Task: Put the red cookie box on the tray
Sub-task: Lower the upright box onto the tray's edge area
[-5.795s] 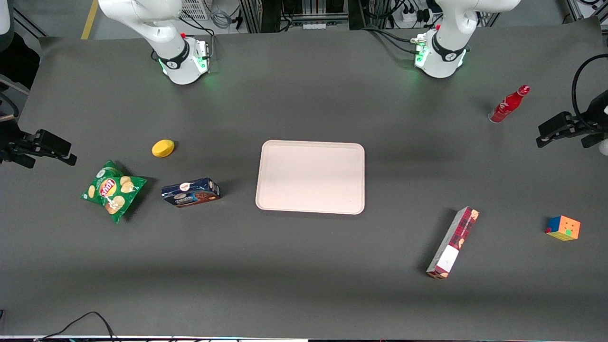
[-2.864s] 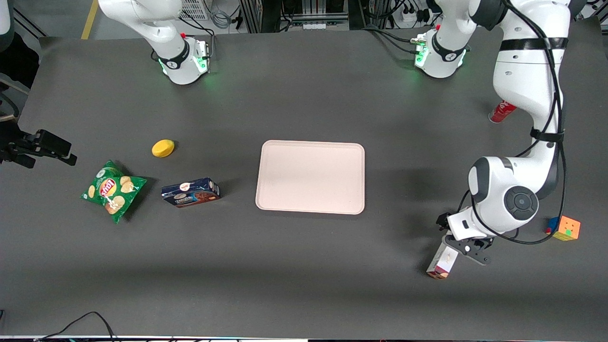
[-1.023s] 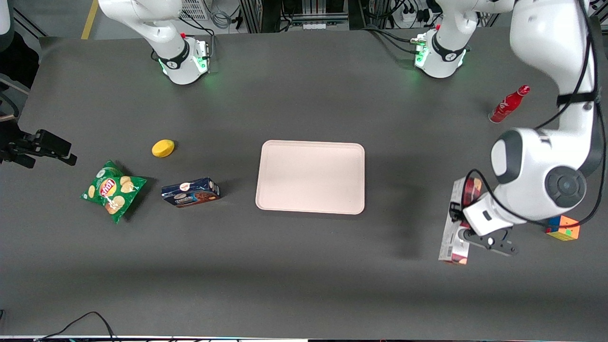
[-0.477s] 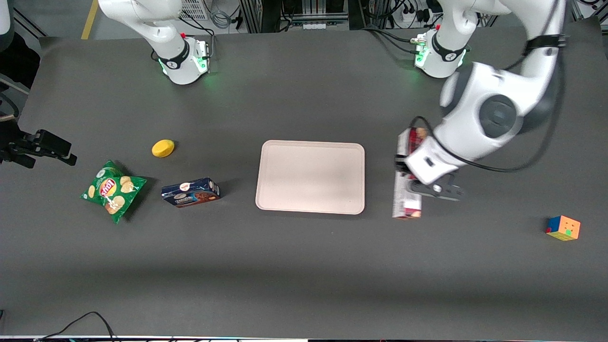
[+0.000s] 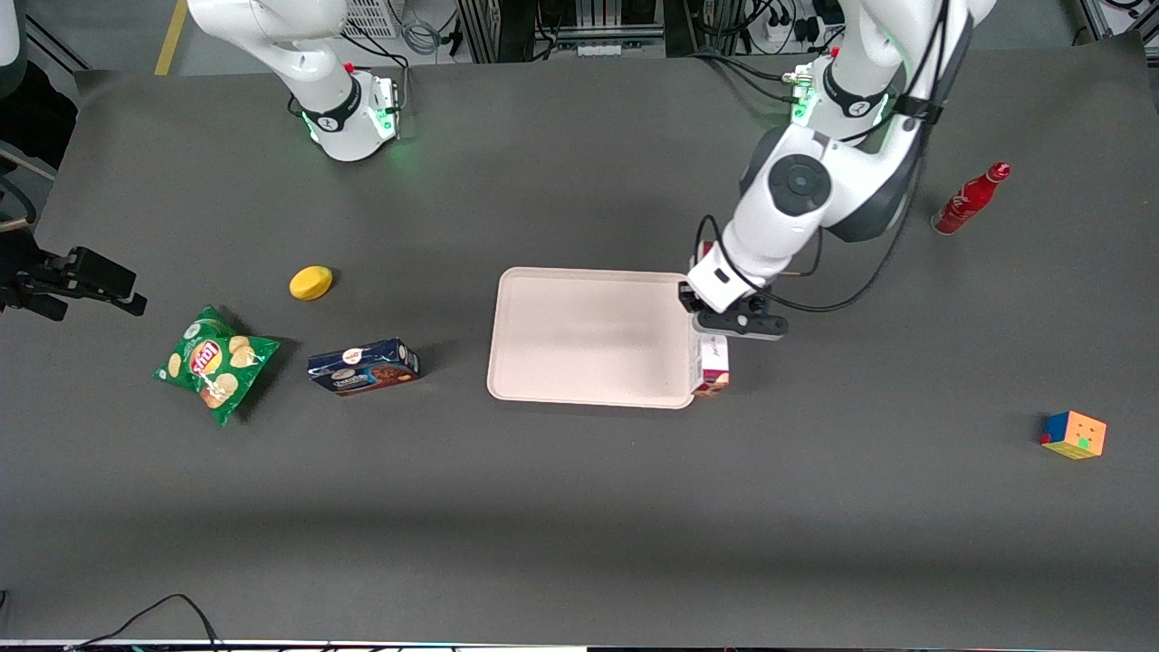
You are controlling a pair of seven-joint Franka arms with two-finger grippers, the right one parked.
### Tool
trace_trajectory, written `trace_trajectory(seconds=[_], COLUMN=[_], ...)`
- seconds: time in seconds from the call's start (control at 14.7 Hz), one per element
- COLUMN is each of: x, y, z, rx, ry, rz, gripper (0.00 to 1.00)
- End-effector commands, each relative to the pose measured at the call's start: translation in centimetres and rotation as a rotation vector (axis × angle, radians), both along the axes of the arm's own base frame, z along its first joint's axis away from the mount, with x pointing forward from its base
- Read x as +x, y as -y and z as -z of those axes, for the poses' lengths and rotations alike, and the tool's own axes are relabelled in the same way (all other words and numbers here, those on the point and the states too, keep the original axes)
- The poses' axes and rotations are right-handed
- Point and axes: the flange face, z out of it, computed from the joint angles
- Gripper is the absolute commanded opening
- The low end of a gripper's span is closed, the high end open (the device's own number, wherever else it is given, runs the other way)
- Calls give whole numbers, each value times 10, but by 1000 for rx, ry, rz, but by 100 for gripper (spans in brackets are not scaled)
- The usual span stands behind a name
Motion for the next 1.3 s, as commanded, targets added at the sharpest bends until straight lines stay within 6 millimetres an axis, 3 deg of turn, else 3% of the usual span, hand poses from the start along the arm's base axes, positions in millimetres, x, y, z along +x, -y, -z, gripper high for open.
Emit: trace_trajectory(seconds=[0.0,0.41,0.95,1.09,1.23], x=[-16,-28,-32,-31,-30], y=[23,40,45,45,43], z=[27,75,101,101,102], rx=[-9,-28,-22,-21,-21], ry=[27,47,42,42,42], rz=[-53,-57,-45,-45,-50], gripper=[4,5,11,22,57])
